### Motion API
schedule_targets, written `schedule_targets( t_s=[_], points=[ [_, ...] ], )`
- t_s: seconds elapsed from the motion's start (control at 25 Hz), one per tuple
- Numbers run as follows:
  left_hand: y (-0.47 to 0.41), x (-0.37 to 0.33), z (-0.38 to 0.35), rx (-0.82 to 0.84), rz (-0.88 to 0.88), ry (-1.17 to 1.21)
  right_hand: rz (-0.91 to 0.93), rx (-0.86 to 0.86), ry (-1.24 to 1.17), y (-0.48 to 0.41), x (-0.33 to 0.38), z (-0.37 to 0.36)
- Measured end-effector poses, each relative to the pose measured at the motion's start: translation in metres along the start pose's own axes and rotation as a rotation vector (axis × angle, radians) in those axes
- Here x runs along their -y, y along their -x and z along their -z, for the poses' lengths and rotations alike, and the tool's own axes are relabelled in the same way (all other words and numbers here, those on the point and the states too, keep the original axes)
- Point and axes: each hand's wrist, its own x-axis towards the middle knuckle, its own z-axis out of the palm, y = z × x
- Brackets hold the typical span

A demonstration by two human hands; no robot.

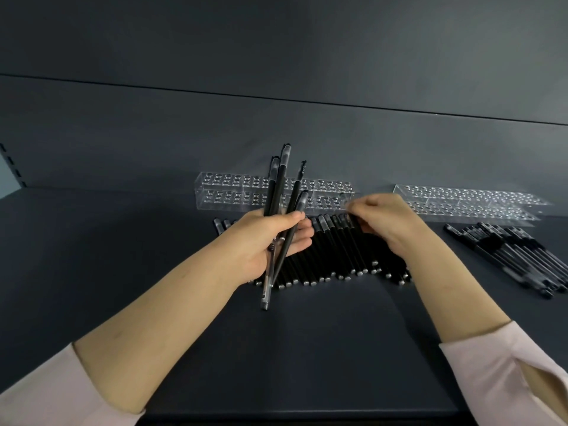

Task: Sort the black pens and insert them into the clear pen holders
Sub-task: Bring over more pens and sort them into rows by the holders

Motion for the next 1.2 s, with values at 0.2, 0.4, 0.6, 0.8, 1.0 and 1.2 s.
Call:
schedule_targets(
  t_s=[0.2, 0.4, 0.6, 0.8, 1.0, 1.2],
  points=[
    [0.000, -0.001, 0.002, -0.059, -0.009, -0.020, 0.025, -0.017, 0.118, -0.011, -0.014, -0.009],
    [0.000, 0.000, 0.002, -0.080, -0.014, -0.029, 0.156, -0.086, 0.270, -0.004, -0.008, -0.011],
    [-0.001, 0.002, 0.001, -0.059, -0.052, -0.066, 0.087, 0.228, -0.201, 0.014, 0.014, -0.021],
    [0.001, 0.004, -0.001, -0.030, -0.055, -0.093, 0.078, 0.370, -0.346, 0.017, 0.016, -0.023],
    [0.002, 0.002, -0.001, -0.041, -0.068, -0.096, 0.062, 0.285, -0.527, 0.013, 0.020, -0.013],
    [0.002, 0.001, 0.000, -0.038, -0.031, -0.080, 0.015, -0.084, -0.310, -0.010, 0.008, 0.006]
  ],
)
